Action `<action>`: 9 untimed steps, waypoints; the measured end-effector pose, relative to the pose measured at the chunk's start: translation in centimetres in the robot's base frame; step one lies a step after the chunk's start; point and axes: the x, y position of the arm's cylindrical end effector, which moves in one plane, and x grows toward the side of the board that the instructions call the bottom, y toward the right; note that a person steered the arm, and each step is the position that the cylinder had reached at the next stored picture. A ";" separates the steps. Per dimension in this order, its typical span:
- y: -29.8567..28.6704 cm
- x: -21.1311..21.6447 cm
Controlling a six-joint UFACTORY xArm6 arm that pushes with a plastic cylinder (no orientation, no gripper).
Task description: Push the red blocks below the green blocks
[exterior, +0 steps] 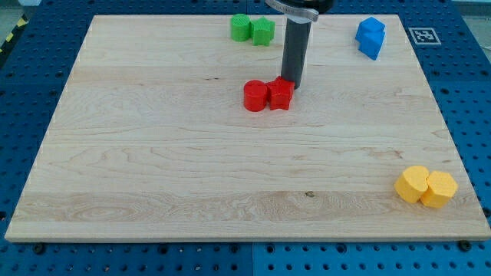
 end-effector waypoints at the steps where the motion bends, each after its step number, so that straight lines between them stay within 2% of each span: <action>1: 0.0 0.8; 5: -2.2 1.1; 6: 0.3 1.1; 8: 15.4 1.4; 9: 19.0 4.5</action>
